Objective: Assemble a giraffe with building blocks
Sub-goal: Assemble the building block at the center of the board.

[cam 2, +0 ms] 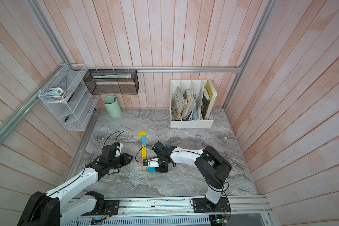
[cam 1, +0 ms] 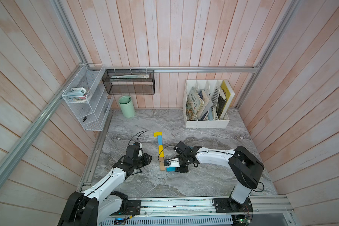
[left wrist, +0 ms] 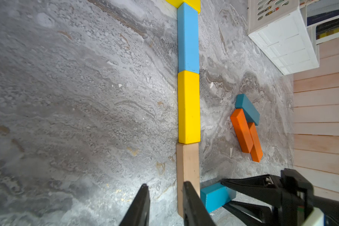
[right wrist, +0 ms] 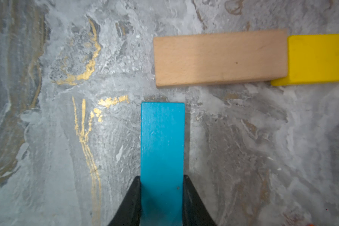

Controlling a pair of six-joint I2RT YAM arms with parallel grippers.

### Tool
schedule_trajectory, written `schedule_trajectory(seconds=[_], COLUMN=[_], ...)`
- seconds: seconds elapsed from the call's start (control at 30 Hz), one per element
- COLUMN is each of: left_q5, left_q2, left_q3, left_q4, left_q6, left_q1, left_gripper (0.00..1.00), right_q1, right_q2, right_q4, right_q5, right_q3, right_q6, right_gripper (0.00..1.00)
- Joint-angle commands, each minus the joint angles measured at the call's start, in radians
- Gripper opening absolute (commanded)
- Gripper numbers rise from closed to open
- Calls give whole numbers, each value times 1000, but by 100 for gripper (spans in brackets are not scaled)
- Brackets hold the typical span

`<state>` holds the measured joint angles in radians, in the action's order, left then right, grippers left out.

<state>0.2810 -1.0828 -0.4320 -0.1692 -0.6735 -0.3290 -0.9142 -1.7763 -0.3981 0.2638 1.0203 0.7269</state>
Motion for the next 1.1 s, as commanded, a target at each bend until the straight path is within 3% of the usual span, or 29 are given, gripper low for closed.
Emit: schedule_trajectory(seconds=[0.0, 0.53, 0.7, 0.77, 0.9, 0.93, 0.97, 1.07], left_q5=[-9, -2, 0, 0, 0, 0, 1, 2], left_q2=[1, 2, 1, 3, 3, 4, 4, 4], left_q3=[-27, -25, -28, -28, -27, -27, -27, -26], left_q4=[-12, -10, -11, -13, -13, -13, -13, -13], left_q6=[19, 17, 17, 17, 19, 19, 19, 18], left_q1=[7, 13, 13, 13, 13, 13, 13, 13], left_gripper=[33, 33, 33, 33, 33, 33, 33, 33], right_q1=[-9, -9, -8, -8, -8, -6, -6, -5], right_q2=[-56, -61, -77, -81, -79, -78, -78, -75], right_q4=[-57, -48, -47, -42, -32, -30, -28, -19], right_q5=[3, -55, -72, -79, -89, -93, -99, -114], right_q3=[11, 3, 13, 11, 11, 9, 11, 9], right_q6=[5, 17, 16, 16, 13, 11, 9, 6], right_gripper=[0, 0, 14, 30, 34, 43, 96, 98])
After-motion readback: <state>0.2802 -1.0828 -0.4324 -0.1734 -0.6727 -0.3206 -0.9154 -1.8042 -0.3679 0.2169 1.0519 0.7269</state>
